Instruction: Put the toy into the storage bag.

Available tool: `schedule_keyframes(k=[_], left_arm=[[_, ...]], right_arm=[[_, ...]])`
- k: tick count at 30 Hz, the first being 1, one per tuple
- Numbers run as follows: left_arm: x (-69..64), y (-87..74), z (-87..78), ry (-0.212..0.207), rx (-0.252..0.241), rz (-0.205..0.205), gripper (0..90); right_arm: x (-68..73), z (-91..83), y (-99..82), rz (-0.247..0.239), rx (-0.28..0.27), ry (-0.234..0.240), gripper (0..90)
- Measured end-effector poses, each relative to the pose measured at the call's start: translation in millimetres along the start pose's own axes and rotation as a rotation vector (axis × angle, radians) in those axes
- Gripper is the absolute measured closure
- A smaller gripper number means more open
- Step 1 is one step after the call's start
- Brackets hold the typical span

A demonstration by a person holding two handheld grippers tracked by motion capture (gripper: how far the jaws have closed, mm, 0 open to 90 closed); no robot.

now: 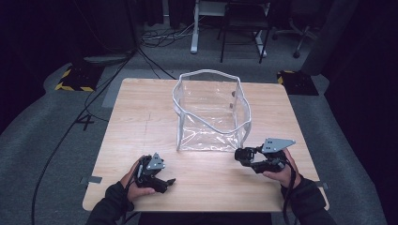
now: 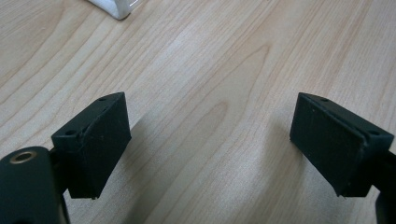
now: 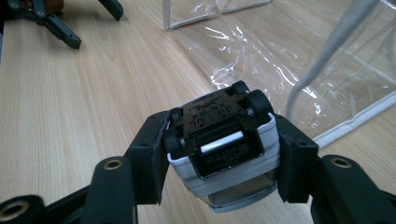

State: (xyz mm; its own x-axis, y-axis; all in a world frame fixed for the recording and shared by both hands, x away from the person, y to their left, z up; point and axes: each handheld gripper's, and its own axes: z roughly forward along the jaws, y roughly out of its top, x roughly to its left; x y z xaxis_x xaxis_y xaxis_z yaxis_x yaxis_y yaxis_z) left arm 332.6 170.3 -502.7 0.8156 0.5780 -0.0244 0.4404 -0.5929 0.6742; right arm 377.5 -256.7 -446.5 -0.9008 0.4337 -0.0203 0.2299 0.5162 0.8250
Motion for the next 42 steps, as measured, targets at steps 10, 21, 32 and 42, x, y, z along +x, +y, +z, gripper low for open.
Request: schedule_keyframes(k=[10,21,32,42], left_arm=[[0.1,0.2,0.1,0.002,0.001,0.002,12.3],[-0.5,0.0,0.0,0.003,0.002,-0.002,12.3],[-0.5,0.0,0.0,0.003,0.001,-0.003,12.3],[-0.7,0.0,0.0,0.004,0.0,-0.003,12.3]], right_arm=[[-2.6,-13.1,4.7,0.027,-0.026,-0.026,45.6],[-2.7,-41.4,18.7,0.04,-0.091,-0.084,45.6],[-10.8,-71.6,46.4,0.043,-0.166,-0.125,45.6],[-16.4,-77.6,68.4,0.032,-0.166,-0.17,45.6]])
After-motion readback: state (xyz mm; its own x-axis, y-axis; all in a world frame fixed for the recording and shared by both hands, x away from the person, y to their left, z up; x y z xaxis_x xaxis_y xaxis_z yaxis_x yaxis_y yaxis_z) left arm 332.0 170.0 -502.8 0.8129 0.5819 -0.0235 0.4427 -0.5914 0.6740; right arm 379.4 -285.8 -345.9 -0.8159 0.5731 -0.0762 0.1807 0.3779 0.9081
